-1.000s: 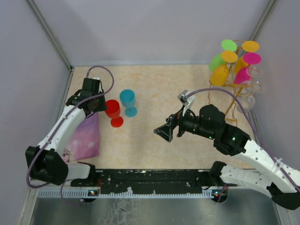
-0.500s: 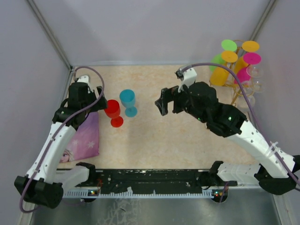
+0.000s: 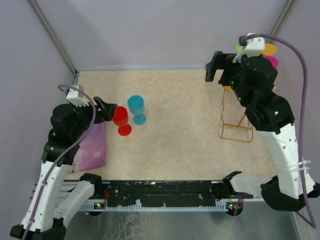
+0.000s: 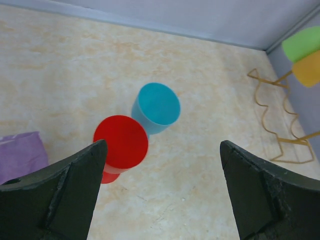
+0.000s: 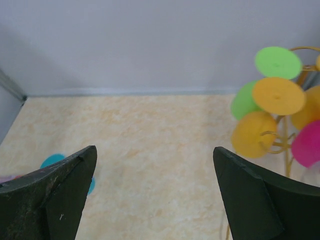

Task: Take the wine glass off the wine glass rack
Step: Pick up the wine glass from the wine rack.

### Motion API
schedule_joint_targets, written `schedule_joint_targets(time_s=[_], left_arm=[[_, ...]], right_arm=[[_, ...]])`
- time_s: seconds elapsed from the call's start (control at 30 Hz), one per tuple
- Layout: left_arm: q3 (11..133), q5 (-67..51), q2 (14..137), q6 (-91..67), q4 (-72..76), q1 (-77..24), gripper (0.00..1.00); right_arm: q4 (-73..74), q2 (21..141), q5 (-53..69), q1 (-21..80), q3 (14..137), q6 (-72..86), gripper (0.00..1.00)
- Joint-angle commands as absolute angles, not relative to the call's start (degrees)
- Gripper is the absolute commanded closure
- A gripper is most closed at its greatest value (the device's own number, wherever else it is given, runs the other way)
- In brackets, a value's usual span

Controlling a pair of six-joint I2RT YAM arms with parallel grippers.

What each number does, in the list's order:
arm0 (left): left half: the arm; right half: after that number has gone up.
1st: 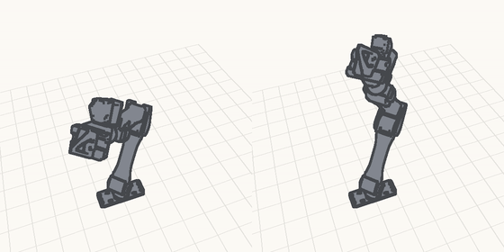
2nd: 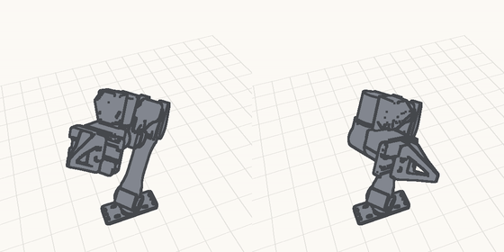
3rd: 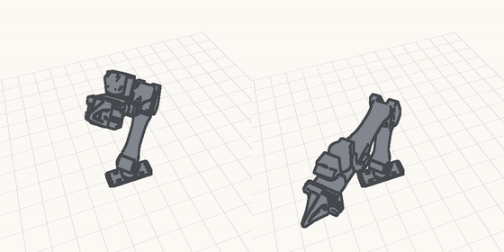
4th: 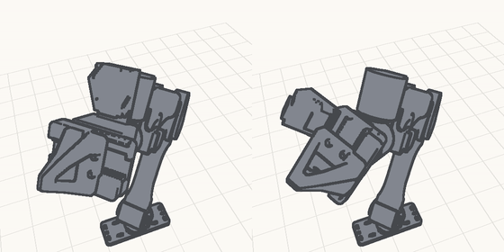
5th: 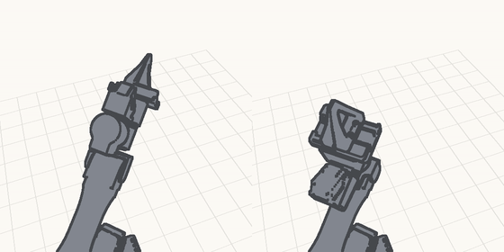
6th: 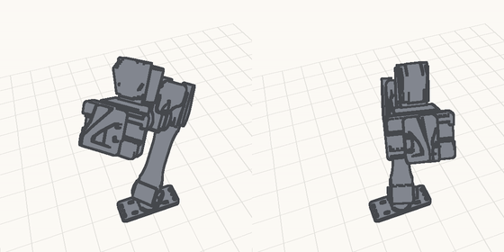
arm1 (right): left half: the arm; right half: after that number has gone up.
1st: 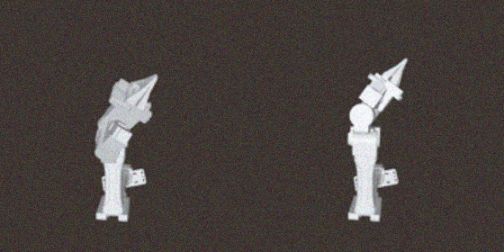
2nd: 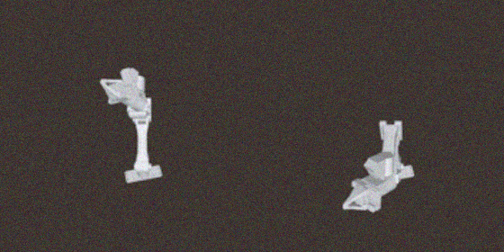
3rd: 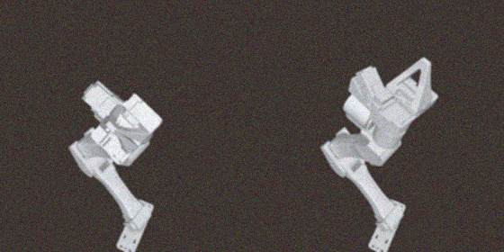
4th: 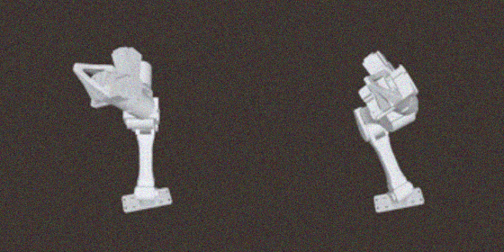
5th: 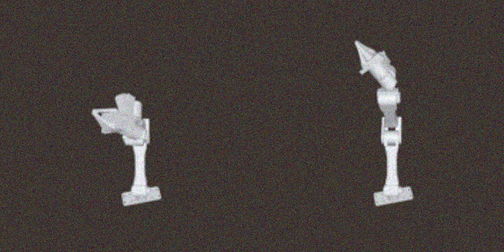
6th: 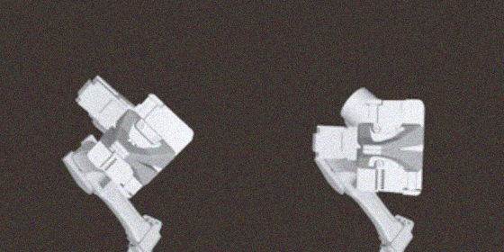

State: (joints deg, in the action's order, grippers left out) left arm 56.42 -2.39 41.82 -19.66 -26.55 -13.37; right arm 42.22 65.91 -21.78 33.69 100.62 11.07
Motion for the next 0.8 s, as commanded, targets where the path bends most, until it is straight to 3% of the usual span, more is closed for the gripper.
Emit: schedule_joint_targets(time_s=[0.0, 0.13, 0.3, 0.53, 0.77], left_arm=[[55.24, -13.98, 40.35, -23.21, -20.61, -13.18, 0.01], [54.77, -19.44, 39.37, -25.27, -18.23, -13.18, 0.01], [54.75, -21.79, 37.93, -26.29, -18.16, -13.14, 0.01], [52.41, -25.63, 35.95, -26.2, -17.53, -13.18, 0.01], [50.54, -29.44, 35.87, -25.65, -17.33, -13.18, 0.01]], right_arm=[[46.32, 68.65, -14.69, 21.14, 108.41, 11.84, 0.01], [50.48, 70.87, -9.96, 12.27, 113.97, 13.1, 0.01], [55.92, 70.06, -23.17, 8.14, 116.11, 10.17, 0.01], [58.0, 62.37, -31.85, 2.93, 106.23, 8.06, 0.01], [59.49, 60.01, -24.36, -7.39, 100.3, 13.38, 0.01]])
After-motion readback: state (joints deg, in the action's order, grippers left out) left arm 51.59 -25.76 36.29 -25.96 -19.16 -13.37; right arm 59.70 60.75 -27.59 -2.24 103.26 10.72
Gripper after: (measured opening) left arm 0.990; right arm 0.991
